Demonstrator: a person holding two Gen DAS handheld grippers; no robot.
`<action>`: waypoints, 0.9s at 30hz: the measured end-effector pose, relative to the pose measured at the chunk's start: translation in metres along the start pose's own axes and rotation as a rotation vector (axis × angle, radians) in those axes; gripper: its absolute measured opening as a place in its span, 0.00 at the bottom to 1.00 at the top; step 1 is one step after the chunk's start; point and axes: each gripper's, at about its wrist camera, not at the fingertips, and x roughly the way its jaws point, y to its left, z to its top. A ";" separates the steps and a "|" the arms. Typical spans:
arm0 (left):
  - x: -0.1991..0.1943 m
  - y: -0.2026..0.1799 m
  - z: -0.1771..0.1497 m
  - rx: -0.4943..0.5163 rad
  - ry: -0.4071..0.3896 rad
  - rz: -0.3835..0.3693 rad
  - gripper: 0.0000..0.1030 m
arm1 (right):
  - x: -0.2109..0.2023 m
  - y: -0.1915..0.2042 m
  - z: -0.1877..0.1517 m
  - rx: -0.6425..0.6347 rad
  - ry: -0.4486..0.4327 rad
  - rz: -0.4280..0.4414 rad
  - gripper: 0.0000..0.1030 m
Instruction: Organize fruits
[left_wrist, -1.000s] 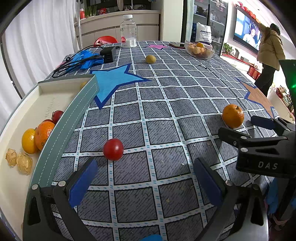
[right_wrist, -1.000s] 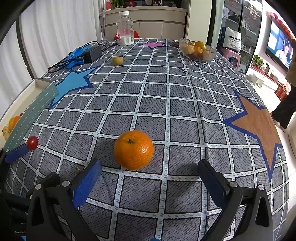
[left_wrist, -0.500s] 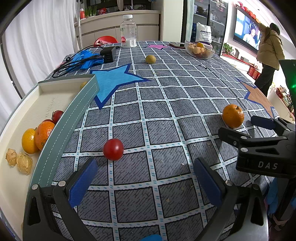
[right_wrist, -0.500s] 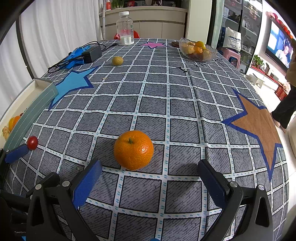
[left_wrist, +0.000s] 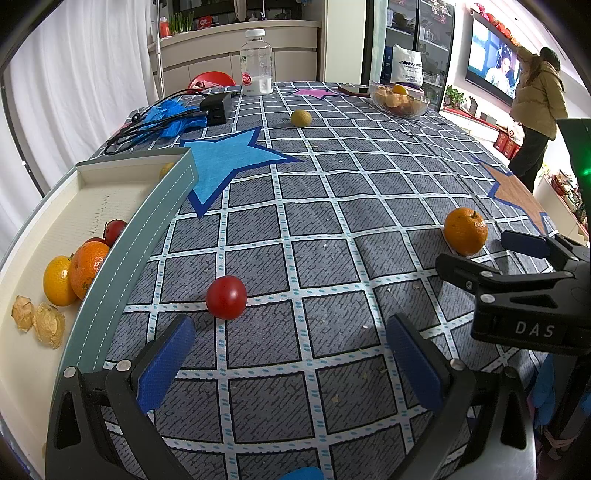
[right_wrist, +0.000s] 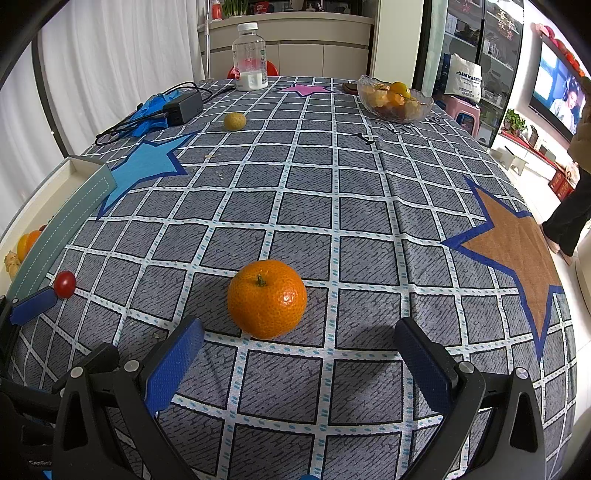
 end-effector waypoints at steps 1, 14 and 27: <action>0.000 0.000 0.000 0.000 0.000 0.000 1.00 | 0.000 0.000 0.000 0.000 0.000 0.000 1.00; 0.000 -0.001 -0.001 0.002 0.000 0.002 1.00 | 0.000 0.000 0.000 0.000 0.000 0.000 1.00; 0.001 0.002 0.001 0.002 0.003 -0.006 1.00 | 0.000 0.000 0.002 -0.001 0.004 0.000 1.00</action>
